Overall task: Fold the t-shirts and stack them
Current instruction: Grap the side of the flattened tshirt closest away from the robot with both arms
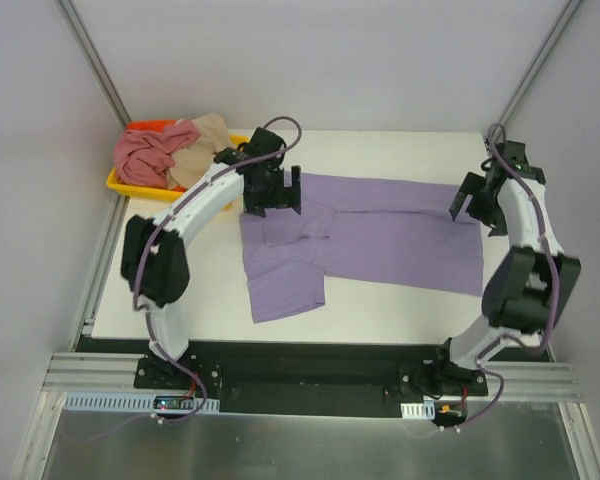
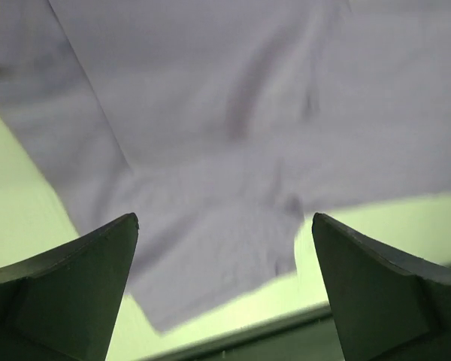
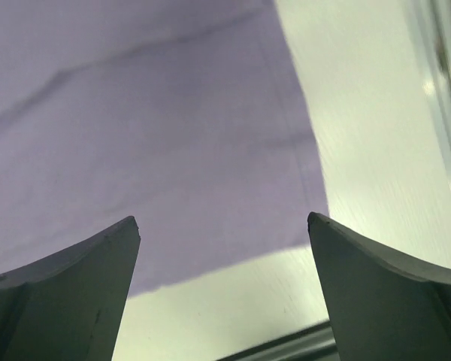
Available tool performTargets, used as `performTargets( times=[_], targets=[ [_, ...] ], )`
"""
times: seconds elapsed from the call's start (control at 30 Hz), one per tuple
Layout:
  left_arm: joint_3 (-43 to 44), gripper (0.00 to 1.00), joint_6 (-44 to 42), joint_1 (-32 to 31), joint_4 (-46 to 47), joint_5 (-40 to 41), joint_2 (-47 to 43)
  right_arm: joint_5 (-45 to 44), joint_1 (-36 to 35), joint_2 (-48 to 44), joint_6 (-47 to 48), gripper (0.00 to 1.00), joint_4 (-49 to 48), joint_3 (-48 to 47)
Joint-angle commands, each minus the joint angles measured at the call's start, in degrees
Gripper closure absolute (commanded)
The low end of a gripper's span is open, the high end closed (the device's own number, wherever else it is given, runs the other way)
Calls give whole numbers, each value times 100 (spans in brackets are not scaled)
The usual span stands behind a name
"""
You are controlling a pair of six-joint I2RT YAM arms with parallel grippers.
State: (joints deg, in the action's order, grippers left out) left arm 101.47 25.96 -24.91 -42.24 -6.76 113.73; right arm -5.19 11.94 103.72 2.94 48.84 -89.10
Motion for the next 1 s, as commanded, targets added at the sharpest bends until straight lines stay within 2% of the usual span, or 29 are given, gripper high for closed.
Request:
performTargets(
  times=[0.0, 0.07, 0.2, 0.33, 0.4, 0.53, 0.63, 0.8, 0.97],
  targets=[
    [-1661, 1, 523, -409, -223, 640, -1763, -651, 124, -2028, -812, 4, -382, 1629],
    [-2777, 1, 813, -593, -223, 824, -2440, -545, 220, -2950, -1066, 4, -638, 2630],
    [-4325, 1, 1446, -1024, -215, 800, -3715, -229, 527, -4304, -1410, 4, -1103, 3915],
    [-5338, 4, 1807, -1324, 30, 537, -4420, 211, 642, -5299, -1436, 4, -1640, 4830],
    [-5698, 10, 1852, -1350, 268, 318, -4553, 264, 642, -5572, -1507, 4, -1746, 5085],
    [-6051, 29, 1887, -1464, 813, -96, -4378, 97, 677, -5688, -1472, 4, -1729, 5262],
    [-6017, 43, 1913, -1499, 901, -35, -3974, 53, 695, -5653, -1410, 4, -1702, 5254],
    [-5893, 57, 1922, -1666, 1025, -150, -3376, -69, 748, -5503, -1349, 4, -1614, 5297],
    [-5919, 69, 1992, -1737, 998, 175, -3007, -219, 836, -5450, -1401, 4, -1606, 5429]
  ],
)
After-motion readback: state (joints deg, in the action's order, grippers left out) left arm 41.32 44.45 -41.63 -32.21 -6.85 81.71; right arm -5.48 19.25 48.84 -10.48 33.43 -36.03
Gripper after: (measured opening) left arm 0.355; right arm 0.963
